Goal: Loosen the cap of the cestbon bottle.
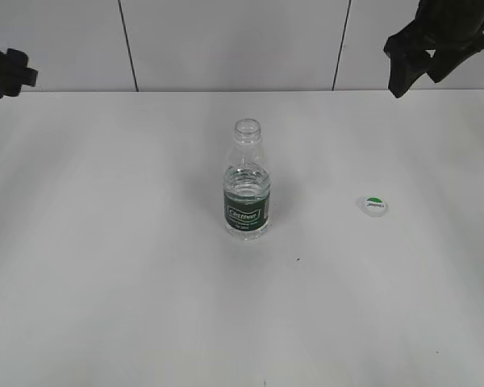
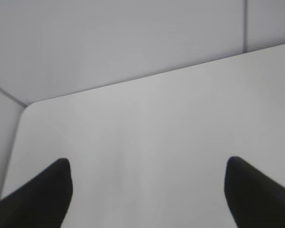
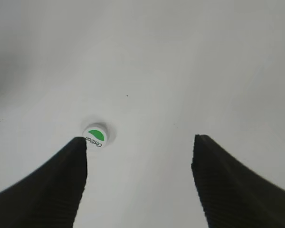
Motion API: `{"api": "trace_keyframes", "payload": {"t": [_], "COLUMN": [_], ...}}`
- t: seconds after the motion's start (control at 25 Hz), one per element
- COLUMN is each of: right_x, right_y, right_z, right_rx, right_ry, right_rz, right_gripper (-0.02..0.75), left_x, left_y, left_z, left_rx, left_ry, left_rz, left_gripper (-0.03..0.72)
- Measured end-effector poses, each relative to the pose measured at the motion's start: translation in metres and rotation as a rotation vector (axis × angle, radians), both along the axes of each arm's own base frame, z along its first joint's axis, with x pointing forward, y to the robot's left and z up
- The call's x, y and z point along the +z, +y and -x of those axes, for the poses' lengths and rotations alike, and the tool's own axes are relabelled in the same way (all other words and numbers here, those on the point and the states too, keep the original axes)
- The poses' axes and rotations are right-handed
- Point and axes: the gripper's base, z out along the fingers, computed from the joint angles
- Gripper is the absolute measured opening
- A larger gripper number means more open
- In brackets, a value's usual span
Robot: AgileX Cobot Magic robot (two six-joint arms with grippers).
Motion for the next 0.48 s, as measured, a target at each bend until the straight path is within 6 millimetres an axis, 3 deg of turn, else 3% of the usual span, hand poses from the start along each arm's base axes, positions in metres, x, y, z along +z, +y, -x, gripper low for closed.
{"api": "trace_keyframes", "payload": {"t": [0.16, 0.48], "right_x": [0.000, 0.000], "right_y": [-0.003, -0.005], "right_z": [0.000, 0.000], "right_rx": [-0.011, -0.043], "right_ry": [-0.001, 0.000], "right_rz": [0.033, 0.046], "right_gripper": [0.527, 0.527], "left_x": [0.000, -0.020], "left_y": [0.015, 0.010], "left_z": [0.012, 0.036], "left_rx": [0.151, 0.135], "left_ry": [0.102, 0.462], "left_rz": [-0.075, -0.029], "left_gripper": [0.590, 0.590]}}
